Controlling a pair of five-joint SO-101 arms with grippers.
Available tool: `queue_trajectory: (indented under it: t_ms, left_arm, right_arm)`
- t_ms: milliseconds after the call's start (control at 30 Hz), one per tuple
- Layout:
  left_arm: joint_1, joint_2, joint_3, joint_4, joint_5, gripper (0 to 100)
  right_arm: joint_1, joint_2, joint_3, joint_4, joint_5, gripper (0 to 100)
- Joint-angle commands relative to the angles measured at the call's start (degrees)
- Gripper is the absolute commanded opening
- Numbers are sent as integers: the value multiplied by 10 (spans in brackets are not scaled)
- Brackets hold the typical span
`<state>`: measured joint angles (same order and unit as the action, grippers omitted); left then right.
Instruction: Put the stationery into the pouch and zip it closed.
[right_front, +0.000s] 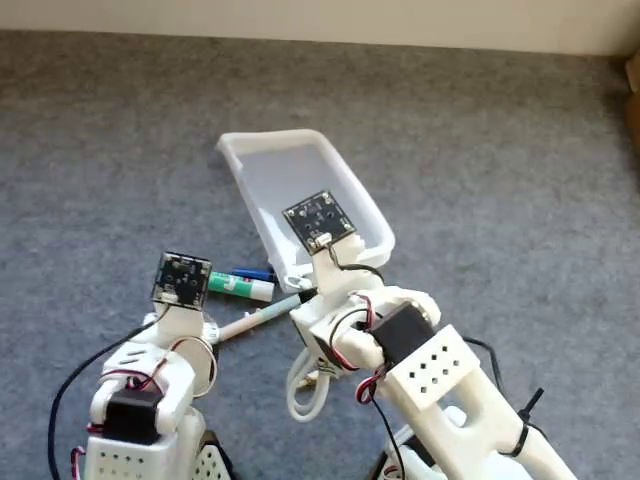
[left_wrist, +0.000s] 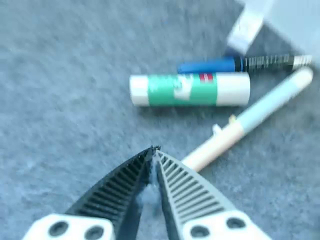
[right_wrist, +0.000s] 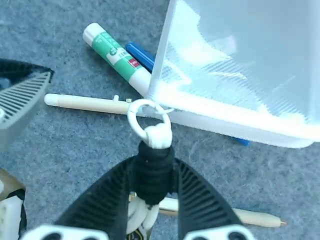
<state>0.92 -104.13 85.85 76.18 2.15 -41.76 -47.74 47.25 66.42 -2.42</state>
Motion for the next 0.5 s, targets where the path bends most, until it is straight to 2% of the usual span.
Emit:
queue_trajectory:
  t_ms: [0, 133, 300, 467]
  left_arm:
    - [-10, -4, -69, 5, -4, 5]
    - [7, -4, -80, -19, -4, 5]
    - [71, -3, -80, -61, -4, 19]
    - [92, -3, -80, -59, -2, 168]
  right_arm:
    - [2, -26, -7, -18, 4, 5]
    - [2, -26, -7, -18, 4, 5]
    - [2, -26, -7, -18, 4, 5]
    - [1, -26, -11, -17, 4, 5]
